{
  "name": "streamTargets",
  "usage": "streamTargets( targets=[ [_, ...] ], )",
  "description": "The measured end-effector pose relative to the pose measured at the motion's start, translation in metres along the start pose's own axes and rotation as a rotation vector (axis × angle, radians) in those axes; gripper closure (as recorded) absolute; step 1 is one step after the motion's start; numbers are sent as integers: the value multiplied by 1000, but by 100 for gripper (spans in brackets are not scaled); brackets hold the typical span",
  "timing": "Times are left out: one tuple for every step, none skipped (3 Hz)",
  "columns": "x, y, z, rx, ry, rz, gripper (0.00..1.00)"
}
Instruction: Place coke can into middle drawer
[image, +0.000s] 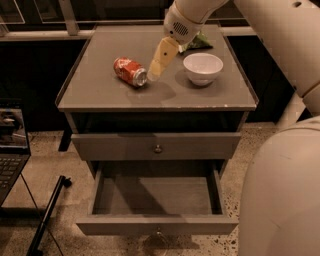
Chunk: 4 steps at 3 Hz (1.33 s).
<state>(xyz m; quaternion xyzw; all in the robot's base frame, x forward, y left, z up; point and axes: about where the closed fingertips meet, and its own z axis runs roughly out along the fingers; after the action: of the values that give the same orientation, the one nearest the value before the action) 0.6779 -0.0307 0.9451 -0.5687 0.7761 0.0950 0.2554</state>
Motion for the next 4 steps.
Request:
streamTargets(
  targets=[
    [4, -10, 15, -6, -21, 34, 0],
    [-11, -23, 45, -33, -48, 55, 0],
    [-36, -30, 72, -66, -83, 50, 0],
    [-52, -34, 94, -87, -97, 50, 0]
  ],
)
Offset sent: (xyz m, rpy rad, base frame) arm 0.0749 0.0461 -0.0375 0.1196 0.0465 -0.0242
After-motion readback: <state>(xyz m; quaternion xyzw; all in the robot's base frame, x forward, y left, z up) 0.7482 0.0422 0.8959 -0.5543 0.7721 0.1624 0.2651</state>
